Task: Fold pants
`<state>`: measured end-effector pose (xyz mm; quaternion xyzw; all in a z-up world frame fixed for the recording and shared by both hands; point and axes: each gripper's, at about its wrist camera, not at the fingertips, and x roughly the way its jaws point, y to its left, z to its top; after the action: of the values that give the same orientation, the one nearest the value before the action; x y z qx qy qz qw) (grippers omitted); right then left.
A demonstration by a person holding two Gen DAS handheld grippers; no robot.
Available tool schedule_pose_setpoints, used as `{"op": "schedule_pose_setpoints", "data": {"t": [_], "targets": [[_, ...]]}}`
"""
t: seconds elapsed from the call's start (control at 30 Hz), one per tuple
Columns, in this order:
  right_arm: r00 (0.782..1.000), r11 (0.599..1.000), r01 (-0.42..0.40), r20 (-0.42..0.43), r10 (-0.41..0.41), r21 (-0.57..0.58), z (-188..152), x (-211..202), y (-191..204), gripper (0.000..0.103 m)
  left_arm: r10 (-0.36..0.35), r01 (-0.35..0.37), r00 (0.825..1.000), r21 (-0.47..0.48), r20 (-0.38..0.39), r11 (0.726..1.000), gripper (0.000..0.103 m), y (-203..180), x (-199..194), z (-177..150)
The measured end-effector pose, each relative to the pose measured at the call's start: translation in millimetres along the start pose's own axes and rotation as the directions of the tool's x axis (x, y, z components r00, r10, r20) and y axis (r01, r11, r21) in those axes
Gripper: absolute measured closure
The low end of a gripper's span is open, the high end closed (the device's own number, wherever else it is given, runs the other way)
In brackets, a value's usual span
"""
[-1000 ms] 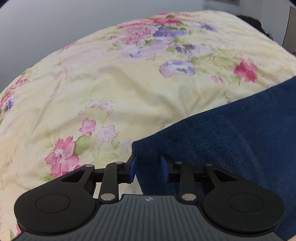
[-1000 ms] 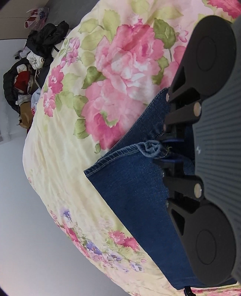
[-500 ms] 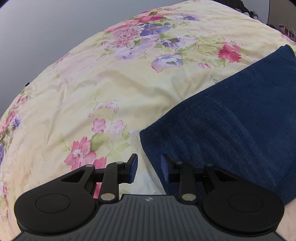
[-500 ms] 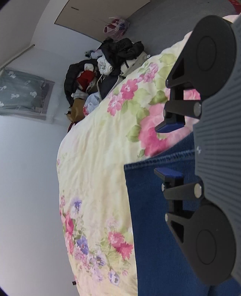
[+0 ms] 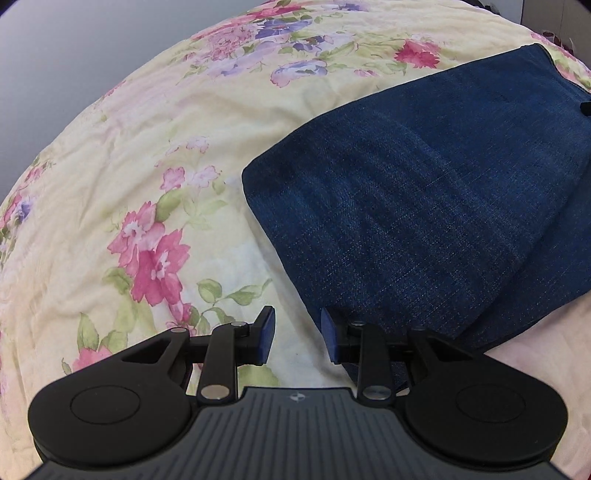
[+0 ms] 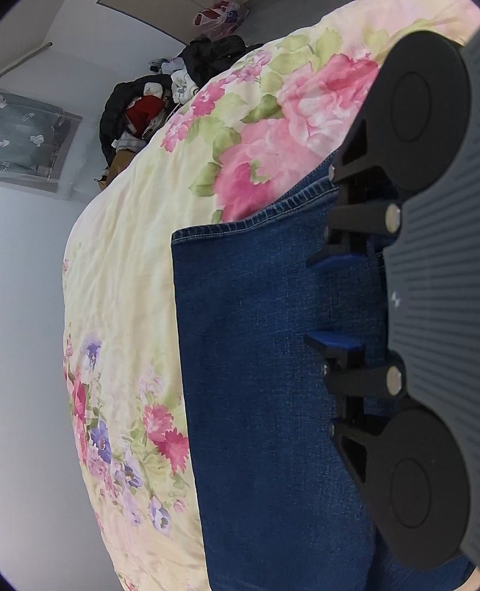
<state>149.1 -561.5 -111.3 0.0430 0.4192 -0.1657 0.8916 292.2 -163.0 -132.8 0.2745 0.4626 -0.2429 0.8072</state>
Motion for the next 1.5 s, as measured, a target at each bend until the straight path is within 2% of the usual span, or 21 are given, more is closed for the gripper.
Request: {"op": "schedule_pose_setpoints", "data": {"t": [0.07, 0.1, 0.17, 0.27, 0.4, 0.47, 0.6, 0.73, 0.8, 0.9, 1.1, 1.17, 1.23, 1.3, 1.37, 1.4, 1.5], "targets": [[1.000, 1.000, 0.000, 0.000, 0.000, 0.001, -3.6, 2.0, 0.1, 0.072, -0.001, 0.001, 1.000, -0.007, -0.014, 1.000, 0.070, -2.2, 8.3, -4.0], [1.000, 1.000, -0.003, 0.000, 0.003, 0.007, -5.3, 3.4, -0.5, 0.072, -0.007, 0.007, 1.000, -0.016, -0.028, 1.000, 0.076, -2.3, 13.1, -6.5], [1.000, 1.000, -0.012, -0.002, 0.012, 0.029, -8.9, 6.6, -2.9, 0.072, -0.027, 0.025, 0.994, -0.012, -0.106, 1.000, 0.082, -4.4, 29.8, -15.9], [1.000, 0.998, -0.030, 0.000, 0.030, 0.051, -13.8, 11.3, -6.7, 0.072, -0.031, 0.031, 0.998, -0.010, -0.051, 0.999, 0.082, -4.5, 30.1, -29.7], [0.999, 0.997, -0.043, 0.003, 0.043, 0.067, -15.9, 13.5, -9.9, 0.072, -0.079, 0.075, 0.995, -0.060, -0.060, 0.995, 0.082, 8.8, 23.0, -31.8], [0.999, 0.997, -0.045, 0.005, 0.044, 0.066, -16.3, 13.1, -9.8, 0.072, -0.087, 0.084, 0.994, -0.052, -0.059, 0.995, 0.082, 10.1, 13.8, -33.5], [0.999, 0.996, -0.049, 0.009, 0.048, 0.068, -15.8, 12.5, -10.9, 0.072, -0.114, 0.115, 0.993, -0.075, 0.025, 0.990, 0.082, 13.0, -15.1, -35.7], [0.999, 0.997, -0.041, 0.007, 0.040, 0.066, -14.7, 8.3, -10.6, 0.072, -0.164, 0.178, 0.982, -0.159, 0.098, 0.971, 0.082, 17.1, -31.5, -29.0], [0.999, 0.997, -0.039, 0.024, 0.037, 0.066, -14.6, 0.7, -10.9, 0.072, -0.199, 0.214, 0.974, -0.165, 0.106, 0.963, 0.082, 8.1, -30.5, -22.3], [0.998, 0.996, -0.052, 0.032, 0.050, 0.066, -17.4, -8.5, -14.7, 0.073, -0.187, 0.193, 0.980, -0.108, 0.065, 0.975, 0.082, -12.4, -20.8, -19.9], [0.997, 0.994, -0.071, 0.003, 0.071, 0.085, -22.7, -10.2, -26.1, 0.073, -0.148, 0.146, 0.989, -0.085, -0.022, 0.986, 0.082, -28.3, -4.9, -21.7], [0.997, 0.992, -0.077, -0.005, 0.077, 0.097, -20.8, -13.2, -27.9, 0.073, -0.124, 0.121, 0.992, -0.061, -0.034, 0.991, 0.082, -32.0, -7.9, -19.0], [0.996, 0.987, -0.093, 0.000, 0.094, 0.129, -20.4, -21.2, -34.0, 0.071, -0.120, 0.119, 0.993, -0.064, -0.011, 0.991, 0.082, -30.2, -16.8, -17.3], [0.993, 0.972, -0.120, 0.015, 0.120, 0.203, -22.7, -31.3, -46.9, 0.062, -0.125, 0.126, 0.992, -0.093, 0.021, 0.988, 0.081, -26.2, -27.9, -15.6], [0.989, 0.938, -0.150, 0.040, 0.145, 0.312, -28.6, -40.8, -66.2, 0.047, -0.118, 0.124, 0.991, -0.122, 0.058, 0.985, 0.081, -21.6, -34.6, -8.7], [0.986, 0.919, -0.164, 0.051, 0.156, 0.359, -32.0, -43.5, -74.9, 0.046, -0.118, 0.127, 0.990, -0.137, 0.073, 0.982, 0.081, -20.6, -37.5, -4.0], [0.977, 0.804, -0.208, 0.076, 0.200, 0.557, -49.0, -43.9, -108.0, 0.040, -0.127, 0.146, 0.985, -0.179, 0.114, 0.973, 0.081, -20.5, -41.9, 13.7]]}}
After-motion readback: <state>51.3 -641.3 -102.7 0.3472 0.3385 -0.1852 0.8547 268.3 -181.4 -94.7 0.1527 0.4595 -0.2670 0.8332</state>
